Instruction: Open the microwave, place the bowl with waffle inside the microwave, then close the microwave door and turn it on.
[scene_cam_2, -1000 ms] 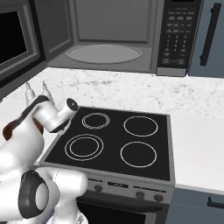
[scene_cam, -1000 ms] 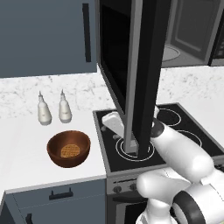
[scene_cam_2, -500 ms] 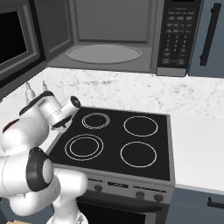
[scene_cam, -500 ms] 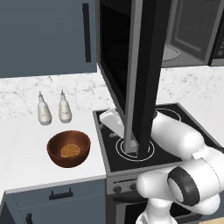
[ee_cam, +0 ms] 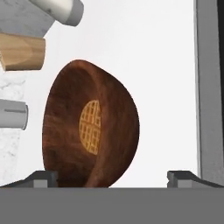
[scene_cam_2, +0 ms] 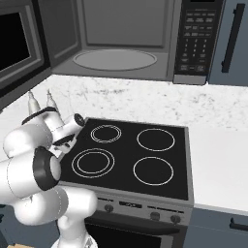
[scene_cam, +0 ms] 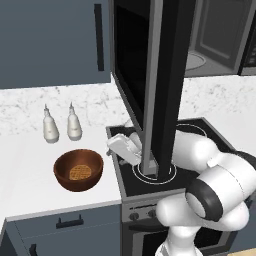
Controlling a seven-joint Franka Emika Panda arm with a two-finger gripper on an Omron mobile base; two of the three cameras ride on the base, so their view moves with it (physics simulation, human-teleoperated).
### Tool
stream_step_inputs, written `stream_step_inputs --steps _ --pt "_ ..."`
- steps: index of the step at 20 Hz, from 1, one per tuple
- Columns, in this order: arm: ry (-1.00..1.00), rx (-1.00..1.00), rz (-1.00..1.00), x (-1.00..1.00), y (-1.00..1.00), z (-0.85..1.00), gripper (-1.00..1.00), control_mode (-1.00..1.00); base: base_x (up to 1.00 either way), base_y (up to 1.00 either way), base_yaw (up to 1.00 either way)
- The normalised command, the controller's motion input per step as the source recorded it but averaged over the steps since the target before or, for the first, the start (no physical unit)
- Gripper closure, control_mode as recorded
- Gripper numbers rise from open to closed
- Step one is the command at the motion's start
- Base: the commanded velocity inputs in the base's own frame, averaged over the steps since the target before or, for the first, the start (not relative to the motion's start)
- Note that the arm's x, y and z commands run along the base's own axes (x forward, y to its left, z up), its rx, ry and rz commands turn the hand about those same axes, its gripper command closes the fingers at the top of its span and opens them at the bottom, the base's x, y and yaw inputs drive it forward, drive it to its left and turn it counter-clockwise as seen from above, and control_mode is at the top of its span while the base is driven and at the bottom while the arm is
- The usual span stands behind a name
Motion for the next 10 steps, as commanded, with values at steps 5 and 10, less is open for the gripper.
stream_step_inputs --steps 5,10 --pt "0.01 0.0 0.0 0.03 0.01 -0.43 -1.0 -1.0 0.0 0.0 0.0" --pt "0.04 0.0 0.0 0.05 0.06 -0.17 -1.0 -1.0 0.0 0.0 0.0"
